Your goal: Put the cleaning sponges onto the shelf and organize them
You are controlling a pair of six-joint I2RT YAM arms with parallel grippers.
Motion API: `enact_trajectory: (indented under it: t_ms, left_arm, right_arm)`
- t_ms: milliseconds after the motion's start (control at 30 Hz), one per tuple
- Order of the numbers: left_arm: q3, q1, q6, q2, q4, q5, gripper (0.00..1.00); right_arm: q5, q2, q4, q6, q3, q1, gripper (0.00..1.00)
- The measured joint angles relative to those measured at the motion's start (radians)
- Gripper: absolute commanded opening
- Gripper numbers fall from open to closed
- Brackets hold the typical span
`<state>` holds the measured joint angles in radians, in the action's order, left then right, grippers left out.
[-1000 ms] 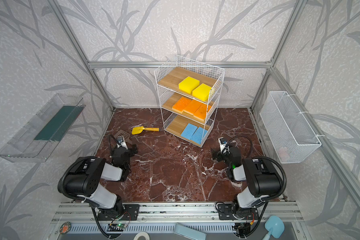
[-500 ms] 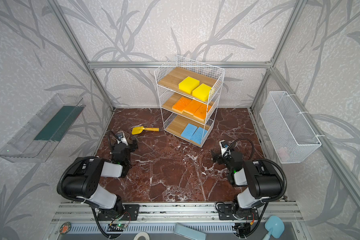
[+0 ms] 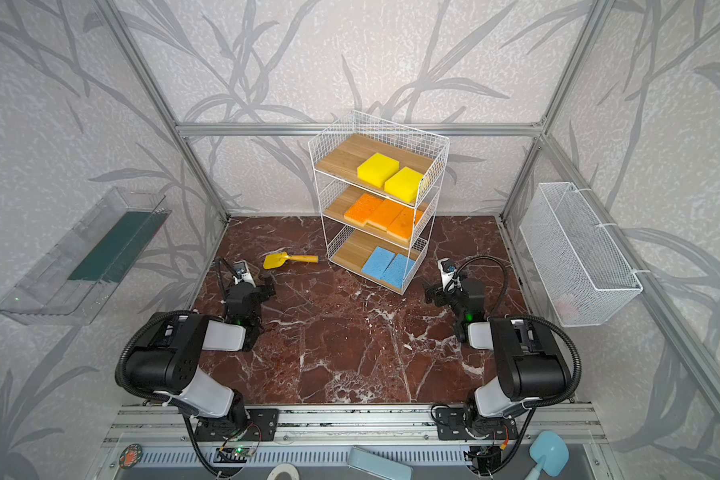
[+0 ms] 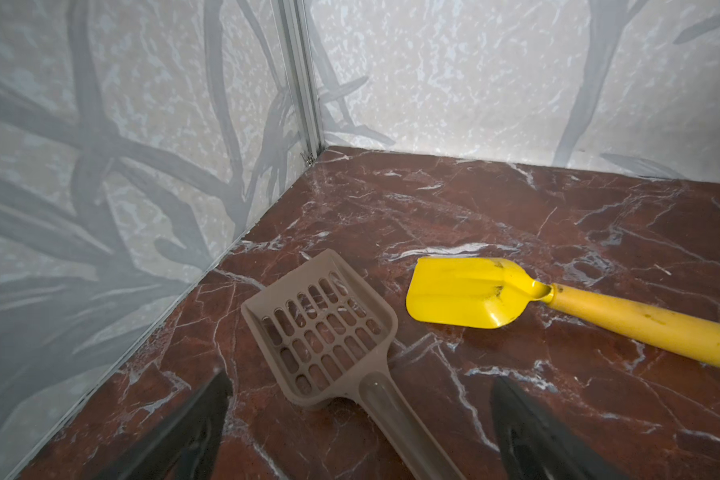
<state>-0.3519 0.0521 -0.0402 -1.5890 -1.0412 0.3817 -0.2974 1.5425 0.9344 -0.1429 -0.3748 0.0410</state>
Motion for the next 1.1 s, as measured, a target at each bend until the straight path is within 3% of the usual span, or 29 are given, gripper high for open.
enact_trajectory:
  t_ms: [467,667,933,1100]
  left_arm:
    - [0.006,0.002,0.001,0.0,0.002,0.011,0.99]
    - [0.154,-0.001,0.001,-0.018,-0.18,0.0,0.99]
    - [0.016,-0.003,-0.003,-0.004,-0.064,-0.001,0.99]
    - [0.056,-0.001,-0.003,-0.004,-0.095,0.001,0.99]
  right_arm:
    - [0.0,0.0,-0.042,0.0,0.002,0.0,0.99]
    - [-0.004,-0.001,0.09,0.0,0.118,0.0,0.99]
    - [-0.014,0.014,0.001,0.001,-0.006,-0.001,0.99]
    - [0.022,-0.005,0.133,0.014,0.129,-0.001,0.99]
